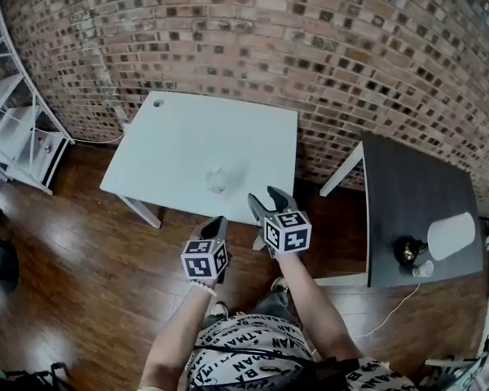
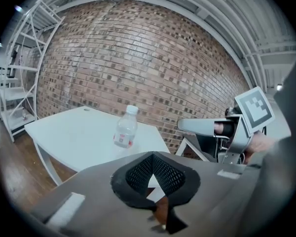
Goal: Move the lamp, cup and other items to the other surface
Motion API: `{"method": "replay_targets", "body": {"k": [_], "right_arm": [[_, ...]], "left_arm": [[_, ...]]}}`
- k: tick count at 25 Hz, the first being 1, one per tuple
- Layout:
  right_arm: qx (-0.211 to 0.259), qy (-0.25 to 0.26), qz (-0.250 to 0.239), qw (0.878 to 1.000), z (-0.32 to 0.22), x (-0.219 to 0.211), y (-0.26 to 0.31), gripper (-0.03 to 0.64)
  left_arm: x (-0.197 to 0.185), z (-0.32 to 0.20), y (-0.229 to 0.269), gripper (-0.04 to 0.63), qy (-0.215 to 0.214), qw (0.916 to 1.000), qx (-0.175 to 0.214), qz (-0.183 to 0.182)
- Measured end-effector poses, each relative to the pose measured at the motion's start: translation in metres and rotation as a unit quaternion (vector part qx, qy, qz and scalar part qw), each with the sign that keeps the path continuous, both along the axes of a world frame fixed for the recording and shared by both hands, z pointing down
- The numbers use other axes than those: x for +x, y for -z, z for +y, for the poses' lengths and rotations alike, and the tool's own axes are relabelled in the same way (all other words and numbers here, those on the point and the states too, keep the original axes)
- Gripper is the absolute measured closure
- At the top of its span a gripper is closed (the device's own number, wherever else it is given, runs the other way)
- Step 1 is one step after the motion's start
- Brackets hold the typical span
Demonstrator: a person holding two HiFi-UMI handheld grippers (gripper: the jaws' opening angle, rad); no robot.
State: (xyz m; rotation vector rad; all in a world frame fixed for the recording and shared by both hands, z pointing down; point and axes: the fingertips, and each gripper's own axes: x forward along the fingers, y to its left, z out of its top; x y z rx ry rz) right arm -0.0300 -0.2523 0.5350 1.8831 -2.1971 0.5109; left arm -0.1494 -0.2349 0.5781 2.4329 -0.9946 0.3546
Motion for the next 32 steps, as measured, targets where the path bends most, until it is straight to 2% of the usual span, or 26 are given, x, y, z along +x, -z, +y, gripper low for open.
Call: {"method": "replay_targets", "body": {"k": [6, 9, 11, 17, 22, 27, 32], "right_arm": [[-0.008, -0.098, -0.028, 0.995, 0.074, 0.033, -0.018, 0.362], [-0.008, -0.156, -0.051, 0.986, 0.111, 0.053, -0.025, 0.362], [-0.007, -0.203, -0.07, 0.977, 0.141, 0.077, -0.029, 0.362], [-0.008, -0.328, -0.079, 0.941, 0.256, 0.177, -0.035, 0.364], [0.01, -0.428, -0.086, 0.9, 0.341, 0.251, -0.033, 0.362], [0.021, -0.504, -0.07, 0.86, 0.407, 0.317, -0.028, 0.362], [-0.002, -0.555, -0.038, 0.831, 0.449, 0.378, -0.037, 0.362]], "left_arm": [[0.039, 0.032, 0.007, 0.594, -0.092, 0.9957, 0.009, 0.001], [0.065, 0.053, 0.011, 0.594, -0.144, 0.9895, 0.003, 0.012], [0.092, 0.071, 0.014, 0.595, -0.183, 0.9829, 0.001, 0.017], [0.202, 0.161, 0.016, 0.595, -0.304, 0.9523, 0.003, 0.021], [0.275, 0.228, 0.017, 0.595, -0.39, 0.9206, 0.006, 0.022], [0.338, 0.278, 0.017, 0.595, -0.453, 0.8915, 0.008, 0.02], [0.393, 0.31, 0.017, 0.595, -0.495, 0.8685, 0.017, 0.015]]}}
